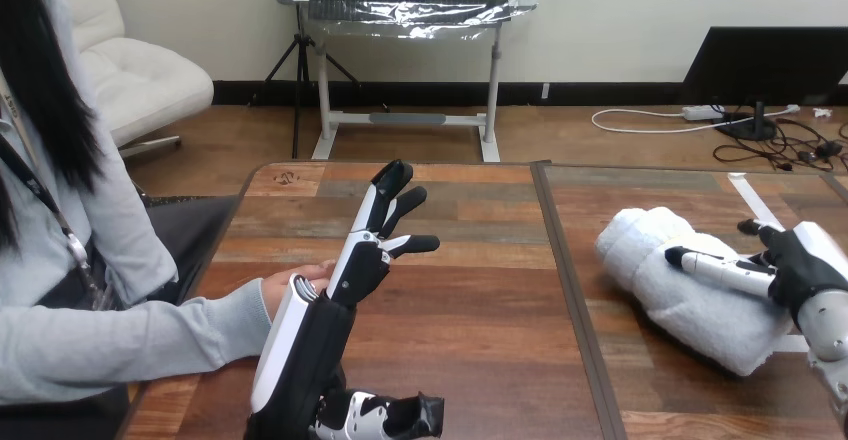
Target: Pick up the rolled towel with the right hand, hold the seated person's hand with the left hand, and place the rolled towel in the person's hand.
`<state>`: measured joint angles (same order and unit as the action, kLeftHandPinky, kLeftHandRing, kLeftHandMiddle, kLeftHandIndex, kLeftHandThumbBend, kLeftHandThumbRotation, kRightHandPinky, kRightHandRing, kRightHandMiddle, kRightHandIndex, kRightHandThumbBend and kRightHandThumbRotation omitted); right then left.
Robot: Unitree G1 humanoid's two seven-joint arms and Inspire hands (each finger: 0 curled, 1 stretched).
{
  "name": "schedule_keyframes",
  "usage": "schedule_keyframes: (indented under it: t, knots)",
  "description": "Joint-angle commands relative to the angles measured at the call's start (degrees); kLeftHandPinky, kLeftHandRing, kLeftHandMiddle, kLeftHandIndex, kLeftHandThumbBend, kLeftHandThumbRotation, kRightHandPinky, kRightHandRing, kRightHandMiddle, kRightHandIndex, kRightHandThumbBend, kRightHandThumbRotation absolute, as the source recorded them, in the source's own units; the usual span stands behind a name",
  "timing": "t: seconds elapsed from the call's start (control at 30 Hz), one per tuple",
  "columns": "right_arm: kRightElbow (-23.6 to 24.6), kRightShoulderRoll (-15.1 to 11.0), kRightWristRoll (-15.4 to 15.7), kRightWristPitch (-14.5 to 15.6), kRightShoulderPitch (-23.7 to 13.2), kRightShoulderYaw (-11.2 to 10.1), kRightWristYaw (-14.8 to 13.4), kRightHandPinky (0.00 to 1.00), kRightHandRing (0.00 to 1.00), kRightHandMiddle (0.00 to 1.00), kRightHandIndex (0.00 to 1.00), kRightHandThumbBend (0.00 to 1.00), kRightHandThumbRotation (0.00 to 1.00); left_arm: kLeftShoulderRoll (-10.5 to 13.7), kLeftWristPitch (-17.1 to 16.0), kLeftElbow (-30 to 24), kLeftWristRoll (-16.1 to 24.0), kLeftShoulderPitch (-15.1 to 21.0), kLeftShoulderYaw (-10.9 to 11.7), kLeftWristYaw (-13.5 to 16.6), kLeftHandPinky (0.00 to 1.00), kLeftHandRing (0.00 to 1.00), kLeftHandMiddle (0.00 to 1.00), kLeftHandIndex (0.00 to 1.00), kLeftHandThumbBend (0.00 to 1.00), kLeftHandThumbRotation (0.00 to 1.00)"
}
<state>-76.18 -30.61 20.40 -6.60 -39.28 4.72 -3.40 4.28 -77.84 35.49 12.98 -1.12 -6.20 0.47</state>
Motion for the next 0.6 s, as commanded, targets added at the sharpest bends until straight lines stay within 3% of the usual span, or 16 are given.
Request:
schedule_keyframes:
  t: [0.0, 0.07, 0.27, 0.47, 0.57]
  knots:
    - [0.06, 0.61, 0.70, 0.58, -4.62, 1.03, 0.39, 0.41, 0.56, 0.60, 0.92, 0.94, 0.63, -0.33, -0.37, -3.43, -2.85, 0.91, -1.52, -0.26, 0.78, 0.94, 0.99, 1.00, 1.00, 0.83]
    - [-0.02, 0.53, 0.68, 0.42, -4.28, 1.04, 0.76, 0.41, 0.55, 0.60, 0.92, 0.93, 0.63, -0.14, -0.38, -3.73, -4.16, 0.77, -2.37, -0.61, 0.78, 0.94, 0.99, 1.00, 1.00, 0.82]
    - [-0.26, 0.50, 0.36, 0.41, -3.51, 0.79, 1.43, 0.57, 0.71, 0.75, 0.92, 0.89, 0.63, 0.16, -0.60, -4.27, -6.38, 0.36, -3.37, -1.40, 0.81, 0.95, 0.99, 1.00, 1.00, 0.81]
    - [-0.43, 0.67, 0.52, 0.82, -3.02, 0.97, 1.45, 0.54, 0.67, 0.70, 0.92, 0.90, 0.64, 0.53, -0.36, -4.96, -8.11, 0.04, -4.12, -2.49, 0.82, 0.96, 0.99, 1.00, 1.00, 0.80]
    - [-0.44, 0.77, 0.94, 0.94, -2.86, 1.45, 1.47, 0.56, 0.70, 0.72, 0.92, 0.91, 0.64, 0.64, -0.47, -4.94, -8.40, 0.04, -4.13, -2.85, 0.83, 0.96, 1.00, 1.00, 1.00, 0.80]
